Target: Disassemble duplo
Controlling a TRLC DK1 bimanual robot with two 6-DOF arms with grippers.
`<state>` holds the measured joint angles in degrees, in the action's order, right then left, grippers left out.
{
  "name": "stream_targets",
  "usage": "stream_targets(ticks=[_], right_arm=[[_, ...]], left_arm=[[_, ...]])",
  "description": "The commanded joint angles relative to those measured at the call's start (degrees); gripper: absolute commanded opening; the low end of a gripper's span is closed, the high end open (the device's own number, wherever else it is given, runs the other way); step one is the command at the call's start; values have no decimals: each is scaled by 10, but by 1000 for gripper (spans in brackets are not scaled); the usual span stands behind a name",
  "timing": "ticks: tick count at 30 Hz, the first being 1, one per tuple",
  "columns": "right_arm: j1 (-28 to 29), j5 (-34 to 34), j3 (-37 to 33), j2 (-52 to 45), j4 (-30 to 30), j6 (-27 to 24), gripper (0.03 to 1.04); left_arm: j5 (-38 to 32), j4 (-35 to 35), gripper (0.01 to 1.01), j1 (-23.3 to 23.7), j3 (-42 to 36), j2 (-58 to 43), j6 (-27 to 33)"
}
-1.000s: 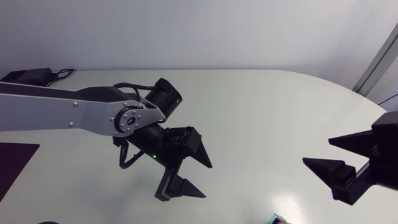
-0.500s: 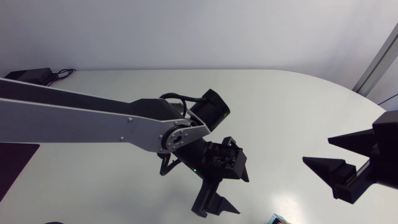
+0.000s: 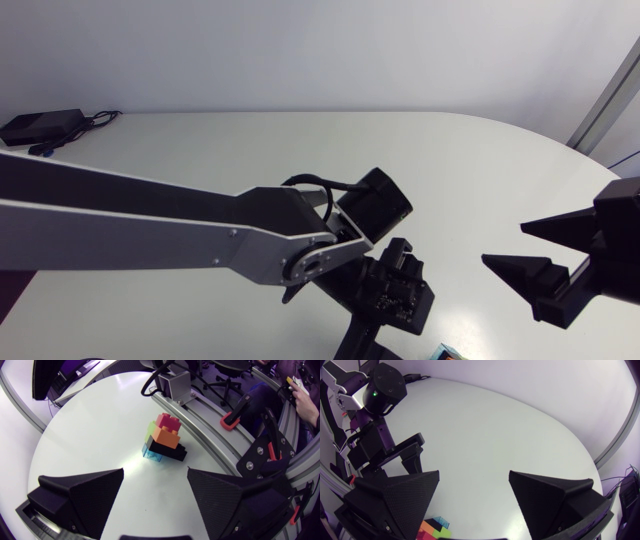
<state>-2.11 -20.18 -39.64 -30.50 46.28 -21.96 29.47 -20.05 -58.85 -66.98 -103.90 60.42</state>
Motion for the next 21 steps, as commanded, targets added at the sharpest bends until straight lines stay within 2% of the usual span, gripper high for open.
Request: stream_targets(ticks=[1, 7, 21], right_arm=[[4, -5, 8, -5, -7, -10, 998], [5, -11, 8, -15, -15, -6, 998], [8, -15, 4, -28, -30, -1, 998]], left_arm=[[-6, 7, 879, -14, -3, -5, 16], [-25, 34, 880, -50, 13, -4, 10], [-26, 48, 879, -69, -1, -28, 0]])
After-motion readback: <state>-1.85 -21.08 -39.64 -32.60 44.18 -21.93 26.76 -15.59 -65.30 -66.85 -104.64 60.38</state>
